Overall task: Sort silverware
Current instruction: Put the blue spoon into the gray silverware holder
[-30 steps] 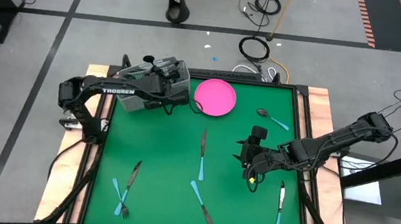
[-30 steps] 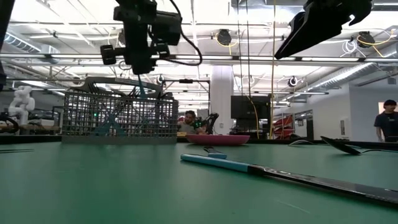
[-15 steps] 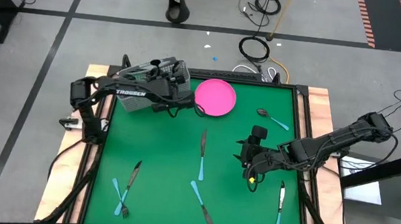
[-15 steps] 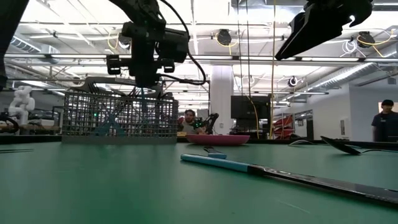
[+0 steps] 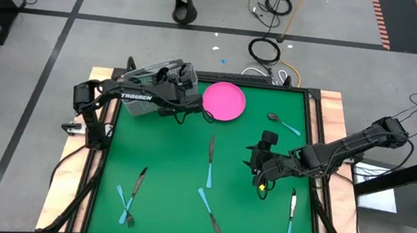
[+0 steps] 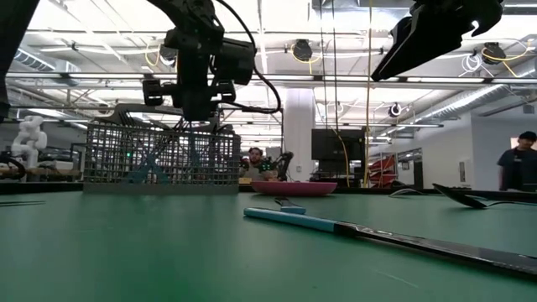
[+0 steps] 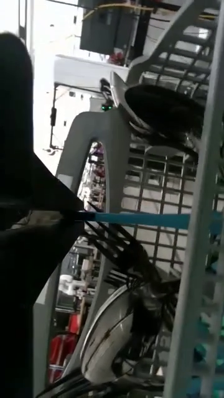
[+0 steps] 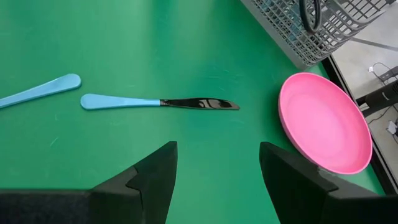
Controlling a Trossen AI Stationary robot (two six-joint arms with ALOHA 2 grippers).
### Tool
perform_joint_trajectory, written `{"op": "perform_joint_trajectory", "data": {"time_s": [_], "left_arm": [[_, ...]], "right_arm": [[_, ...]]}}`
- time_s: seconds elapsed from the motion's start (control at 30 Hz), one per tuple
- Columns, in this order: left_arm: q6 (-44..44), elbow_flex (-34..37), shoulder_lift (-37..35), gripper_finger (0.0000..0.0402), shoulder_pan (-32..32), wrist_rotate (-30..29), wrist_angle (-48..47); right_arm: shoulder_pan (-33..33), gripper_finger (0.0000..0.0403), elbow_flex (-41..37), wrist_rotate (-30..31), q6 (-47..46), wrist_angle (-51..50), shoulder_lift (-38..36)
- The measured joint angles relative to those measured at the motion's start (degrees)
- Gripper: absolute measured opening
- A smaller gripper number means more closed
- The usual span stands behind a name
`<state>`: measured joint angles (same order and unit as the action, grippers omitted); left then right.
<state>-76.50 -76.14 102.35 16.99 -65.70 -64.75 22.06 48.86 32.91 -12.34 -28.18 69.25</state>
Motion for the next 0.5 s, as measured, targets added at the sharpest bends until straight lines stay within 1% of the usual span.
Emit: {"op": "perform_joint_trajectory", "data": {"time_s": [0.13, 0.33, 0.43, 0.5], "left_arm": [[-0.3, 0.0, 0.0, 0.0050, -0.7, 0.1, 1.7], [-0.4, 0.0, 0.0, 0.0101, -1.3, -0.1, 2.8], [-0.3, 0.0, 0.0, 0.0120, -1.3, -4.2, 5.1], [0.4, -0.7, 0.0, 0.0124, -1.3, -6.8, 5.7]], "right_arm": [[0.0, 0.0217, 0.0, 0.0, 0.0, 0.0, 0.0], [0.0, 0.0217, 0.0, 0.0, 0.2, 0.0, 0.0], [0.0, 0.0217, 0.0, 0.0, 0.2, 0.0, 0.0], [0.0, 0.0217, 0.0, 0.0, 0.2, 0.0, 0.0]]}}
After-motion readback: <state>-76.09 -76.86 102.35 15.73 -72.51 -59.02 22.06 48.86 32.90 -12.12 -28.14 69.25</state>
